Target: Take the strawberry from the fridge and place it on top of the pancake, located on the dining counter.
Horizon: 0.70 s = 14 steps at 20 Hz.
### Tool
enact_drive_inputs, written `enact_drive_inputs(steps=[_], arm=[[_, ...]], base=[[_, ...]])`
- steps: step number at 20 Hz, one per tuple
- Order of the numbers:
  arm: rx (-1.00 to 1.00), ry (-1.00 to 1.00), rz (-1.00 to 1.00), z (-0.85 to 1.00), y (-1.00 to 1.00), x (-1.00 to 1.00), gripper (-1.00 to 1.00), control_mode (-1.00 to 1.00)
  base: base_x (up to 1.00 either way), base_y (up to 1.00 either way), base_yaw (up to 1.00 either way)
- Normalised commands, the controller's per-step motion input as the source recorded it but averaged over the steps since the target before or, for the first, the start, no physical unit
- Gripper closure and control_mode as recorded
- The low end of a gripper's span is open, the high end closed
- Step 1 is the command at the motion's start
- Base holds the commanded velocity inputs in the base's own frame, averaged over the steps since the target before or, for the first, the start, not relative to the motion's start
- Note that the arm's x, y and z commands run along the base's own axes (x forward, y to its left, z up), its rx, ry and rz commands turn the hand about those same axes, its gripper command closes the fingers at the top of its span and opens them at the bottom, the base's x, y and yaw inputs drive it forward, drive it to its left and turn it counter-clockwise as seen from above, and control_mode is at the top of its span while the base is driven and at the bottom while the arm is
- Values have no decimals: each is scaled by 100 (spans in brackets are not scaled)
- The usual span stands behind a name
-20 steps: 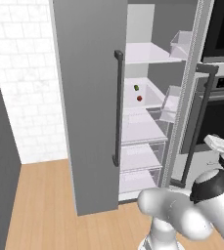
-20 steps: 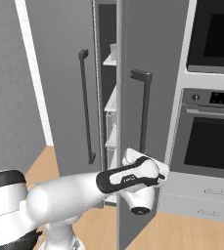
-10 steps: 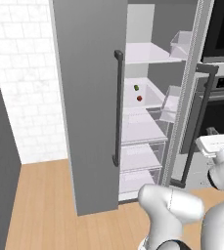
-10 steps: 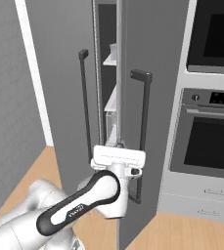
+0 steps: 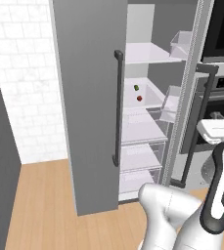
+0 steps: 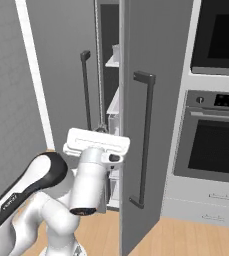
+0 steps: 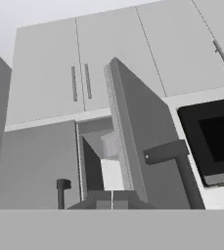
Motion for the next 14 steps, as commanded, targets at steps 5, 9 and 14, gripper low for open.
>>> enact_drive_inputs(steps=[5,9,14], arm=[[0,11,-5,98,76,-5,100,-100],[0,4,-19,33,100,42,100,-100],[19,4,-21,-8,67,77,100,-100]], base=[[0,0,0],[0,0,0],[0,0,0]])
